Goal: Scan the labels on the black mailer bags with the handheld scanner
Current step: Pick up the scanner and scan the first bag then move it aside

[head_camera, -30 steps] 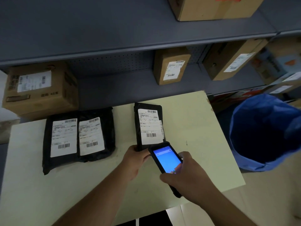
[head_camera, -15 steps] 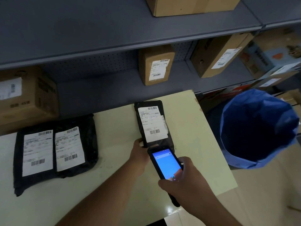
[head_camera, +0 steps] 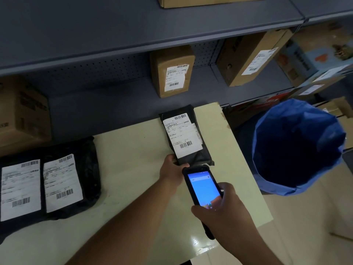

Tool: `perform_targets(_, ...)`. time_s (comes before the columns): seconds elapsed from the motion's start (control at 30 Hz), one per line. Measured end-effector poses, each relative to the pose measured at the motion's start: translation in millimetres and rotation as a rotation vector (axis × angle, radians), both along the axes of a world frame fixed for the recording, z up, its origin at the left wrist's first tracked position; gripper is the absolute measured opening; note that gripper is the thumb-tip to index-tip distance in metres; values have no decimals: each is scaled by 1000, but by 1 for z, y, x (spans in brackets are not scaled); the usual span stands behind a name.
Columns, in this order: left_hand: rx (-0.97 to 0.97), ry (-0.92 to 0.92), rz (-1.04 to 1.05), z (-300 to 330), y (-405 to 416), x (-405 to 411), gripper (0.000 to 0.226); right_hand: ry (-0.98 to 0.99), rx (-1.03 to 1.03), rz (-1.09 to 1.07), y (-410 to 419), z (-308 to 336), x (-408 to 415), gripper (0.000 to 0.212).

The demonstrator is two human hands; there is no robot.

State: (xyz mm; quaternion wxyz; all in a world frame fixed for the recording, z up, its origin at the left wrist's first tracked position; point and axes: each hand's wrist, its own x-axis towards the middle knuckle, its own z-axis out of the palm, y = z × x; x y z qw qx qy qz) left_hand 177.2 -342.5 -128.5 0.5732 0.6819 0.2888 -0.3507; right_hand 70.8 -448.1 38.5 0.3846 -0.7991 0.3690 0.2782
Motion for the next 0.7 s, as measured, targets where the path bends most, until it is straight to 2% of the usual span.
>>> perform_targets(0.2, -13, -20, -17, 18, -9, -2, 51, -10, 0, -23, 1, 1, 2, 54)
perform_targets(0.37, -53, 30, 47, 25, 3, -4, 79, -18, 3, -6, 12, 1, 4, 55)
perform_targets(0.5, 16, 48, -7, 31, 25, -9, 47, -20, 40, 25, 25, 1, 5, 56)
perform_targets(0.6, 102, 1, -65, 28, 48, -13, 48, -27, 77, 33, 39, 1, 5, 49)
perform_targets(0.7, 100, -10, -73, 32, 71, -17, 45, -44, 96, 40, 56, 3, 4, 45)
